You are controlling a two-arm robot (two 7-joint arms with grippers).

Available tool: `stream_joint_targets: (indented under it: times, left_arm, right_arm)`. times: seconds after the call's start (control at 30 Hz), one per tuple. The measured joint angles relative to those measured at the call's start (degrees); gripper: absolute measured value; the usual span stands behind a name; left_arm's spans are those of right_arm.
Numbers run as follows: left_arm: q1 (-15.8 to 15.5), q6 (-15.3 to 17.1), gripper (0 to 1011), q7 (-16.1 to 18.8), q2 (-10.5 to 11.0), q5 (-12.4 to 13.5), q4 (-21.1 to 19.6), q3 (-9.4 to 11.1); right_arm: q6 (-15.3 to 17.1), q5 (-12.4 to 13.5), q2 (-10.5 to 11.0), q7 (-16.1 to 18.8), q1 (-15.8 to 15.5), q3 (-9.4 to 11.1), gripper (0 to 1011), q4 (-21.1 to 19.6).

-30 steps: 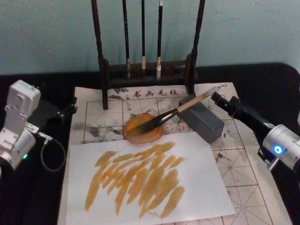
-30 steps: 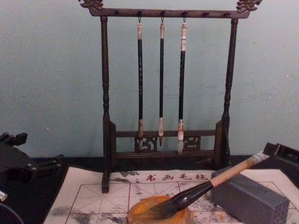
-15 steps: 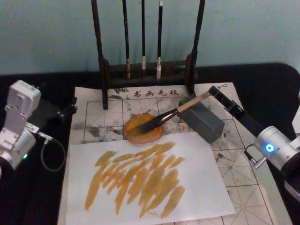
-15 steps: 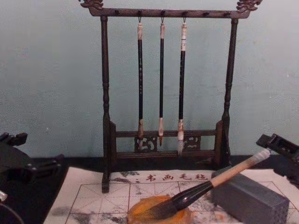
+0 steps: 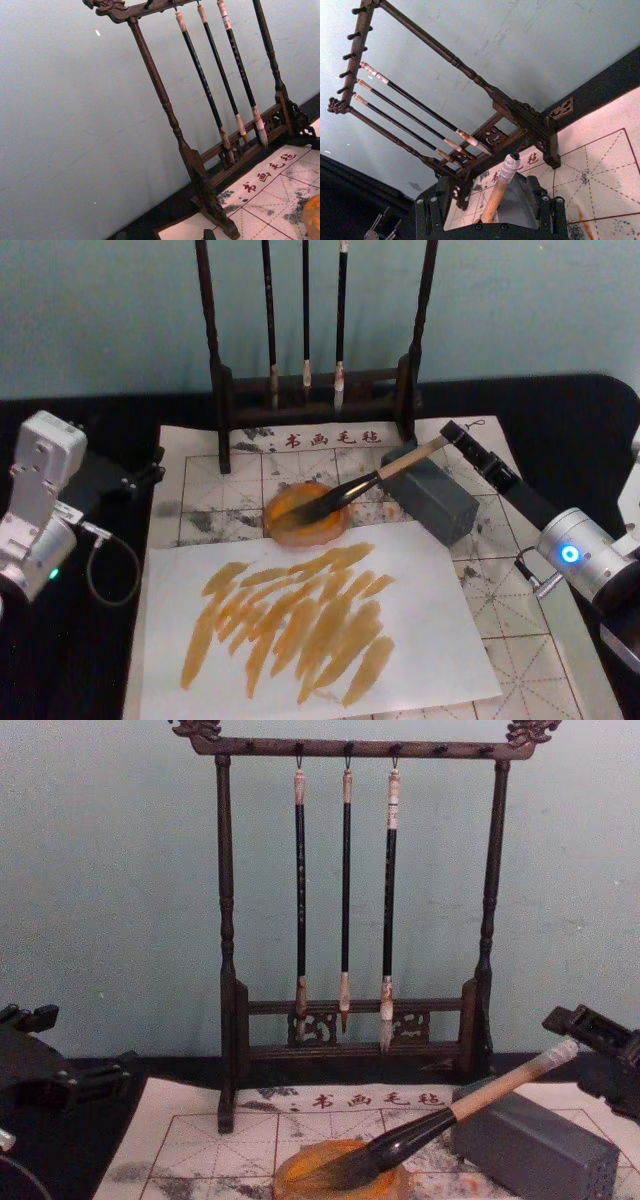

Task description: Pick up the brush from the inkstone, write on the paper, then place the brush back to its original position.

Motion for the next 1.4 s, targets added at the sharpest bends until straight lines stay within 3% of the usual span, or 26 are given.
stream_joint_targets:
  times: [0.53,1.1,1.4]
  left_arm:
    - [0.0,0.0,1001,0.0,0.0,0.0,0.0,0.0]
    - [0.0,0.0,1001,0.0,0.0,0.0,0.0,0.0]
    - [0.0,0.0,1001,0.0,0.0,0.0,0.0,0.0]
  right_arm:
    - [-0.2,-0.4,0.1,-0.1,-0.1,0.0,1000,-0.2]
    - [0.0,5.1,-0.6,-0.1,0.5,-0.7,1000,1.7]
    - [-0.6,6.6,-1.0,0.8,2.1,-1.7,1000,3.8]
